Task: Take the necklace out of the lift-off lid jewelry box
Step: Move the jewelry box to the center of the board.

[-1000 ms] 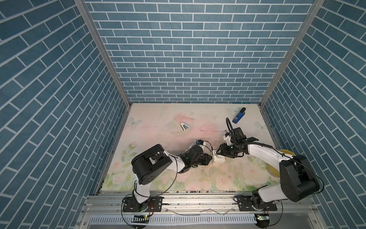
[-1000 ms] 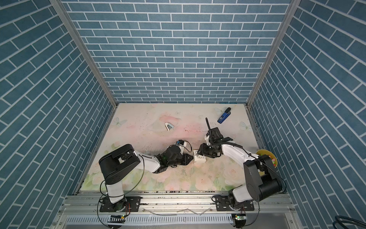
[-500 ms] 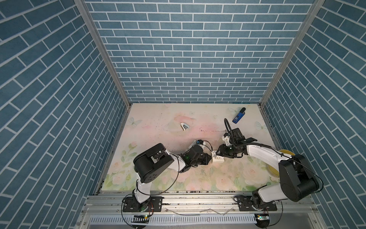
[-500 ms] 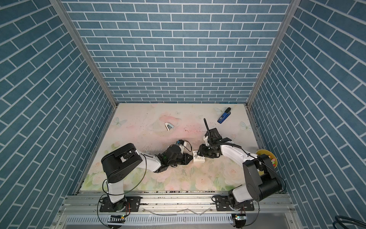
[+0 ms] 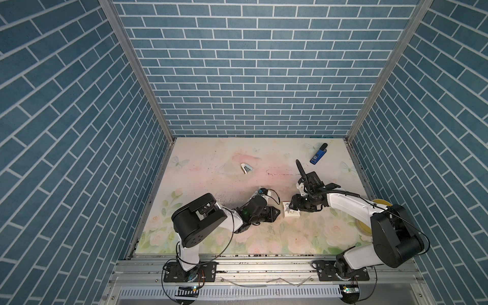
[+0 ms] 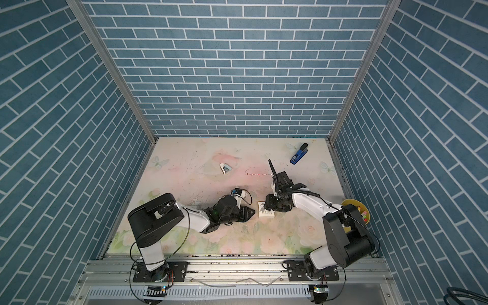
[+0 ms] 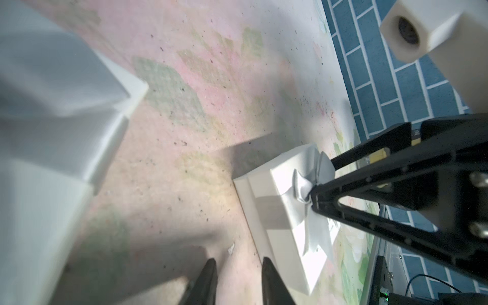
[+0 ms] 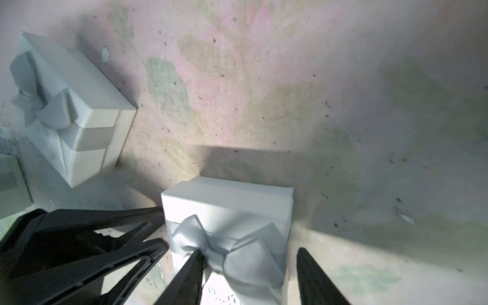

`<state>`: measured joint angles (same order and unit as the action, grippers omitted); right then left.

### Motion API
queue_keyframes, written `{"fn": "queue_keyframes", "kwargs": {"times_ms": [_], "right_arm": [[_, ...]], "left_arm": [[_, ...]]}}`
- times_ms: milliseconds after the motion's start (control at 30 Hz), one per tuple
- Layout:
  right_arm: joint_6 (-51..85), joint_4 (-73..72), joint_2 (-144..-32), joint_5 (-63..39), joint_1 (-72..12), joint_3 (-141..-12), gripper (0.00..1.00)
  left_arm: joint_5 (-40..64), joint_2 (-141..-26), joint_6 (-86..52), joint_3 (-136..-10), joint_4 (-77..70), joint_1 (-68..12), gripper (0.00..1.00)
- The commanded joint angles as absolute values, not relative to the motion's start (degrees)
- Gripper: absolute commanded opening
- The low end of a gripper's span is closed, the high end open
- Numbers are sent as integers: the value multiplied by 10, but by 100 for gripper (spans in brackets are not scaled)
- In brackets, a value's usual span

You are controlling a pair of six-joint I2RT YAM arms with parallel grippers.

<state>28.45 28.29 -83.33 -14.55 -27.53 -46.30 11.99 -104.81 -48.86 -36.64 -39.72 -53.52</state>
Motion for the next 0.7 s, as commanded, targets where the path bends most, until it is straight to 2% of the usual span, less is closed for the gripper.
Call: {"fn": "queue_keyframes", "kwargs": {"times_ms": [0,133,400,667], "right_arm": [[270,328,-810,-111,-278,-477,58],[272,327,-821,-115,-277,-471,57],[267,322,-834,-105,-272,-472,52],[240,333,-842,-104,-222,-482,52]], "left_arm": [[112,-1036,-482,-359,-382,-533,34],[134,-1047,-482,-385,-387,-534,38],[153,-1085,-487,-443,-383,-545,39],[171,-1142,-498,-508,-355,-547,28]]}}
